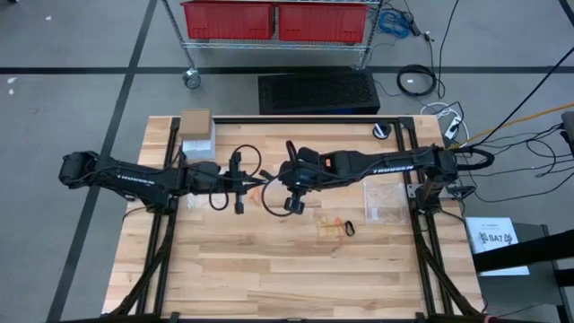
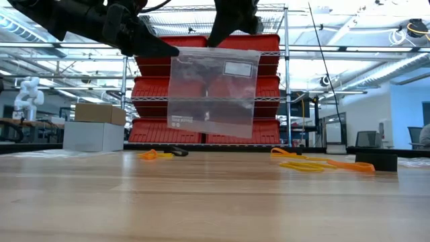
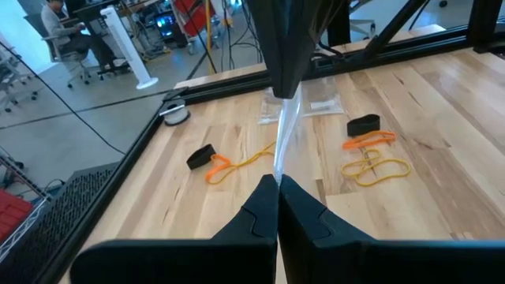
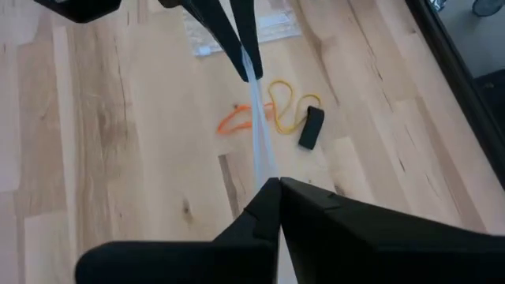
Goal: Sort rubber bands
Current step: Open the top right transparent zip bag
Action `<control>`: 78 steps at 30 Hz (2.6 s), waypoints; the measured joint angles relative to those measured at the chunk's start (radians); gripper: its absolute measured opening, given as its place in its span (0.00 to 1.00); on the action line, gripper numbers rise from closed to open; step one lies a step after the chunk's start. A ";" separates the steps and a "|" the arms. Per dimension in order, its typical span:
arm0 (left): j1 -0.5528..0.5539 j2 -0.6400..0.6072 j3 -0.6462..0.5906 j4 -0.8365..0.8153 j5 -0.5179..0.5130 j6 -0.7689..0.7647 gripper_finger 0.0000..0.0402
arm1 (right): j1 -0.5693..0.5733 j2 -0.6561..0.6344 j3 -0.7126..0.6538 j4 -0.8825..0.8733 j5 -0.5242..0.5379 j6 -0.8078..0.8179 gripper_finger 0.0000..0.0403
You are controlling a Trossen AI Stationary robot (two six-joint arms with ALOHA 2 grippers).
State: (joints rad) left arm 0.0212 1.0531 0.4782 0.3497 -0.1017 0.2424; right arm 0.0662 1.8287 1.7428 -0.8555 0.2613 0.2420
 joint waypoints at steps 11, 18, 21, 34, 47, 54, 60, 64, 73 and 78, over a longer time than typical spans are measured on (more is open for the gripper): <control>0.000 0.000 0.000 0.000 0.000 -0.002 0.00 | 0.000 0.005 0.000 -0.012 0.000 0.005 0.00; -0.001 0.000 0.000 0.000 -0.001 -0.019 0.00 | 0.001 0.019 0.001 -0.033 -0.001 0.024 0.00; 0.003 0.000 0.000 0.000 -0.002 -0.026 0.00 | 0.008 0.024 0.001 -0.042 0.002 0.031 0.00; 0.014 0.000 0.000 0.000 -0.006 -0.048 0.00 | 0.026 0.016 0.001 -0.046 0.027 0.045 0.00; 0.019 0.000 0.000 -0.001 -0.008 -0.067 0.00 | 0.019 0.057 0.001 -0.020 -0.024 0.058 0.00; 0.019 0.000 0.000 -0.004 -0.008 -0.073 0.00 | 0.006 0.064 0.001 0.072 -0.053 0.126 0.00; 0.019 0.000 0.000 -0.029 0.003 -0.072 0.00 | -0.016 0.074 0.001 0.044 -0.050 0.176 0.00; 0.019 0.000 0.000 -0.028 0.040 -0.072 0.00 | -0.024 0.088 0.000 0.006 0.002 0.166 0.00; 0.019 0.000 0.000 -0.027 0.047 -0.073 0.00 | -0.028 0.105 0.001 0.143 -0.033 0.061 0.00; 0.019 0.000 0.000 -0.028 0.047 -0.073 0.00 | -0.025 0.140 0.000 0.069 -0.024 0.035 0.00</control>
State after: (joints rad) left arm 0.0402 1.0534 0.4778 0.3221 -0.0547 0.1692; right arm 0.0410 1.9682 1.7424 -0.7866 0.2374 0.2768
